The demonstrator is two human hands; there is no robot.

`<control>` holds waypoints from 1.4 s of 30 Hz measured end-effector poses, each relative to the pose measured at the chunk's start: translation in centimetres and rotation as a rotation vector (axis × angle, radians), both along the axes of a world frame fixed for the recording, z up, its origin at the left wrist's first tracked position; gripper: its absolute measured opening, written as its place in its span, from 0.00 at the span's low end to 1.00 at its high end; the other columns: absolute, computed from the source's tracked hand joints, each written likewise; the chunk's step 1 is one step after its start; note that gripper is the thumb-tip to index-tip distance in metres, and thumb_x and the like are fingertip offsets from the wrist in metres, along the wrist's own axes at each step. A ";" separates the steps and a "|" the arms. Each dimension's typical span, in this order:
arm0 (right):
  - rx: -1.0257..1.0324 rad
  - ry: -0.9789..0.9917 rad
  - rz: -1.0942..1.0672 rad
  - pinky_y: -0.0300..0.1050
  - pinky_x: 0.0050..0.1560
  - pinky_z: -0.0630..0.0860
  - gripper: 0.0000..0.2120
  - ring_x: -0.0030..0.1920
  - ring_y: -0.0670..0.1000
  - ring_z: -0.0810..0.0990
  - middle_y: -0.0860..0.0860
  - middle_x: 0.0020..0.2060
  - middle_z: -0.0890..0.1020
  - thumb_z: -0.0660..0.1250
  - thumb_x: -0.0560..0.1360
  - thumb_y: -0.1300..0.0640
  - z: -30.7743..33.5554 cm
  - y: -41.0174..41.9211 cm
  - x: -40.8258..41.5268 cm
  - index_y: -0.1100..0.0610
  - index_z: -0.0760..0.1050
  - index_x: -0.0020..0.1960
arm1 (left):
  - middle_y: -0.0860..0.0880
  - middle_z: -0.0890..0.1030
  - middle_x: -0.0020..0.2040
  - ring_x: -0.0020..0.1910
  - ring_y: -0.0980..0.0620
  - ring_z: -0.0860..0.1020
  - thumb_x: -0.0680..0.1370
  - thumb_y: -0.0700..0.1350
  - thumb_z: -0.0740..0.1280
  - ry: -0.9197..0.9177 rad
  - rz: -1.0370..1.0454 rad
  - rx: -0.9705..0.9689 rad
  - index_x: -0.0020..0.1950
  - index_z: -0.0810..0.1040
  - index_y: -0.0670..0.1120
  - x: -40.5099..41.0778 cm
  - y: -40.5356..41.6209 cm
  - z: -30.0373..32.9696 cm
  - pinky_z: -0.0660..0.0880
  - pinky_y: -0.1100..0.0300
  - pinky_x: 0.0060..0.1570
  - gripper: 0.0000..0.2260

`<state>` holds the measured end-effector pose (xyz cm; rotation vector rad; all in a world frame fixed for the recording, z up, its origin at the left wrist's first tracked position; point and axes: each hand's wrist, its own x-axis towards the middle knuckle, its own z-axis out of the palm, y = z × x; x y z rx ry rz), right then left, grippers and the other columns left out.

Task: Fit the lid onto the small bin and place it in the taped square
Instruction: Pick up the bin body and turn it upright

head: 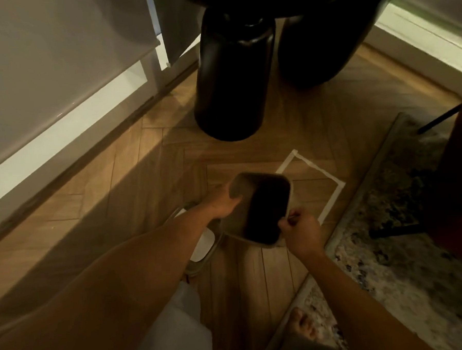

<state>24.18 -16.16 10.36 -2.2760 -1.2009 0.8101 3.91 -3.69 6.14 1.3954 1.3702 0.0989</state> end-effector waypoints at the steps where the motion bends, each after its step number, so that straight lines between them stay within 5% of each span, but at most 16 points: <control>1: 0.020 0.039 -0.010 0.29 0.22 0.67 0.12 0.30 0.36 0.79 0.45 0.32 0.81 0.74 0.74 0.57 0.6 -0.2 0.2 0.47 0.71 0.40 | 0.44 0.70 0.74 0.68 0.42 0.74 0.80 0.54 0.65 0.014 -0.003 -0.010 0.81 0.57 0.49 0.1 -0.3 0.5 0.75 0.49 0.62 0.32; 3: 0.059 0.140 -0.014 0.30 0.25 0.71 0.10 0.30 0.37 0.80 0.47 0.31 0.82 0.73 0.75 0.60 1.6 -0.9 0.5 0.50 0.73 0.41 | 0.42 0.71 0.73 0.68 0.41 0.73 0.80 0.54 0.66 0.069 -0.019 0.000 0.80 0.57 0.47 0.2 -1.0 1.6 0.74 0.50 0.62 0.32; 6: 0.069 0.267 -0.033 0.50 0.33 0.82 0.09 0.31 0.48 0.82 0.49 0.29 0.81 0.70 0.75 0.62 3.0 -1.9 0.9 0.53 0.73 0.40 | 0.42 0.74 0.70 0.65 0.42 0.76 0.79 0.56 0.66 0.119 0.003 0.040 0.79 0.59 0.46 0.1 -1.6 3.2 0.73 0.55 0.53 0.33; 9: 0.079 0.277 -0.081 0.50 0.34 0.80 0.04 0.34 0.51 0.82 0.49 0.34 0.82 0.70 0.76 0.60 4.2 -3.6 1.8 0.55 0.75 0.49 | 0.46 0.75 0.68 0.63 0.45 0.77 0.77 0.55 0.69 0.031 -0.001 0.095 0.77 0.63 0.50 -0.5 -2.9 4.9 0.76 0.52 0.55 0.30; 13: 0.014 0.166 0.069 0.40 0.37 0.79 0.29 0.45 0.45 0.82 0.48 0.51 0.82 0.76 0.75 0.55 4.9 -6.4 3.0 0.52 0.66 0.71 | 0.50 0.76 0.69 0.66 0.48 0.75 0.68 0.56 0.77 0.008 -0.290 0.246 0.77 0.59 0.57 -1.4 -4.9 6.5 0.75 0.47 0.63 0.43; 16: -0.072 0.179 0.236 0.59 0.59 0.77 0.45 0.64 0.56 0.77 0.56 0.65 0.76 0.83 0.66 0.55 4.8 -8.0 2.9 0.57 0.62 0.75 | 0.50 0.71 0.73 0.68 0.50 0.71 0.60 0.61 0.80 0.023 -0.451 0.264 0.78 0.52 0.61 -1.6 -5.7 6.9 0.71 0.50 0.64 0.54; 19: -0.126 0.101 0.285 0.62 0.68 0.69 0.54 0.72 0.59 0.67 0.57 0.72 0.68 0.85 0.62 0.52 4.4 -9.1 2.6 0.59 0.56 0.78 | 0.51 0.69 0.73 0.69 0.49 0.69 0.61 0.54 0.83 0.057 -0.545 0.250 0.78 0.51 0.59 -1.3 -6.6 6.6 0.67 0.56 0.62 0.55; 22: -0.157 0.100 0.281 0.53 0.68 0.70 0.56 0.73 0.59 0.64 0.56 0.73 0.64 0.84 0.64 0.52 3.8 -10.0 2.3 0.58 0.52 0.80 | 0.48 0.68 0.74 0.70 0.47 0.69 0.62 0.49 0.83 0.085 -0.595 0.231 0.80 0.48 0.55 -0.9 -7.3 6.5 0.66 0.57 0.62 0.57; 30: -0.270 0.021 0.208 0.56 0.72 0.66 0.61 0.76 0.58 0.57 0.56 0.77 0.58 0.84 0.62 0.48 2.1 -11.3 2.8 0.55 0.48 0.81 | 0.46 0.63 0.78 0.74 0.44 0.65 0.60 0.47 0.84 0.122 -0.640 0.215 0.81 0.42 0.52 0.8 -8.6 5.8 0.62 0.57 0.66 0.63; 36: -0.351 0.022 0.201 0.53 0.69 0.71 0.60 0.74 0.59 0.64 0.58 0.77 0.57 0.84 0.63 0.46 0.3 -12.4 2.4 0.57 0.49 0.81 | 0.46 0.64 0.76 0.73 0.44 0.67 0.60 0.46 0.84 0.156 -0.672 0.221 0.81 0.45 0.53 1.5 -9.4 5.1 0.64 0.57 0.65 0.61; 42: -0.371 0.046 0.092 0.54 0.63 0.75 0.65 0.71 0.61 0.68 0.59 0.76 0.59 0.86 0.59 0.48 -0.7 -13.3 1.9 0.56 0.44 0.80 | 0.44 0.61 0.79 0.75 0.42 0.65 0.61 0.47 0.84 0.239 -0.715 0.221 0.82 0.44 0.50 2.1 -9.9 4.6 0.66 0.46 0.72 0.62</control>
